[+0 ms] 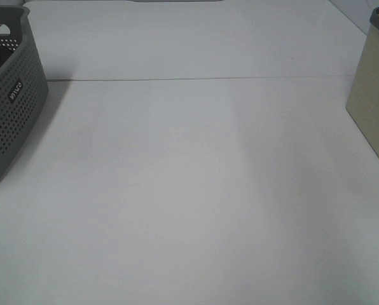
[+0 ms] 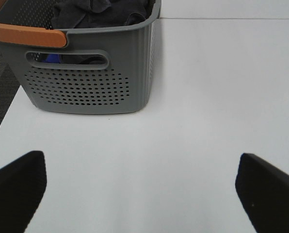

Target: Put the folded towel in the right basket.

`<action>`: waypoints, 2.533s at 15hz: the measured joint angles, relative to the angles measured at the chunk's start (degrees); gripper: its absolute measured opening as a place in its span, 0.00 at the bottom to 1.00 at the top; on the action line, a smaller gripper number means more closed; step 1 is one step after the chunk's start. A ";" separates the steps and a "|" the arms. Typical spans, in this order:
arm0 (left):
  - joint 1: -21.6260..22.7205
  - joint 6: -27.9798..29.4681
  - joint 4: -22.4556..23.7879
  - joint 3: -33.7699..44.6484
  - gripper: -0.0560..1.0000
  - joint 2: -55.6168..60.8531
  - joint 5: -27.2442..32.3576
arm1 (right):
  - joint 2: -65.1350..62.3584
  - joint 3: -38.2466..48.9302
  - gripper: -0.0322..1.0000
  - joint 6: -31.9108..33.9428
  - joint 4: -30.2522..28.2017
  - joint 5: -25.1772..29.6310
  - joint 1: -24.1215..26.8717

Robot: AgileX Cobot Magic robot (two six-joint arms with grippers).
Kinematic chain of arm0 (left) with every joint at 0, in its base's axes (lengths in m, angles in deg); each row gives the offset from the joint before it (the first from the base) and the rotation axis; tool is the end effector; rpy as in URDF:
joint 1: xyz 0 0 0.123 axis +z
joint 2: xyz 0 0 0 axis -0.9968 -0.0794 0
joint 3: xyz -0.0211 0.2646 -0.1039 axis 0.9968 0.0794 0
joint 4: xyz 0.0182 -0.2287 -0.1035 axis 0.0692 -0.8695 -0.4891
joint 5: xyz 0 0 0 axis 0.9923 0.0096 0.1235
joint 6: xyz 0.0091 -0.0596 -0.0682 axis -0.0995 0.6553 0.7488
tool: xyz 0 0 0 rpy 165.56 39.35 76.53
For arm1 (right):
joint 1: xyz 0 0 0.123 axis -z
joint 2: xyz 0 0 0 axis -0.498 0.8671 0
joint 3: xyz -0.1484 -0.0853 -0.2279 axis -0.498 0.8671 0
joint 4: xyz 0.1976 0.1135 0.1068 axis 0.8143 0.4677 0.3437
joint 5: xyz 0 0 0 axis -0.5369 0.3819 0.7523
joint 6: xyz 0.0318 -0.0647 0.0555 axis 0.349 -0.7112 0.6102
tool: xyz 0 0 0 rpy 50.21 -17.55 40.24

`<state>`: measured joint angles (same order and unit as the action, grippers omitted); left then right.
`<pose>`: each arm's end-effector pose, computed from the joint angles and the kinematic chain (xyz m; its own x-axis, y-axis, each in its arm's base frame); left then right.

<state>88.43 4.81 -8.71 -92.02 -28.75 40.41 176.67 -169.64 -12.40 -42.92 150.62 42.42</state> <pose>-0.0051 -0.0011 0.2781 -0.4367 -0.0039 -0.8996 -0.0360 0.9993 0.0132 0.4390 -0.0821 0.3637 -0.8217 0.0995 -0.5612 0.0560 0.9940 0.0943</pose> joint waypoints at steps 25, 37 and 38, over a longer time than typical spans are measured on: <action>0.00 0.00 0.00 0.00 0.99 0.00 0.00 | -115.91 97.40 0.92 -1.60 -1.55 -5.73 -10.08; 0.00 0.00 0.00 0.00 0.99 0.00 0.00 | -116.02 97.52 0.92 3.09 -4.53 -6.36 -10.08; 0.00 0.00 0.00 0.00 0.99 0.00 0.00 | -116.02 97.52 0.92 3.09 -4.53 -6.36 -10.08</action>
<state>88.43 4.81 -8.71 -92.02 -28.75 40.41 60.64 -72.12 -9.31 -47.45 144.26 32.34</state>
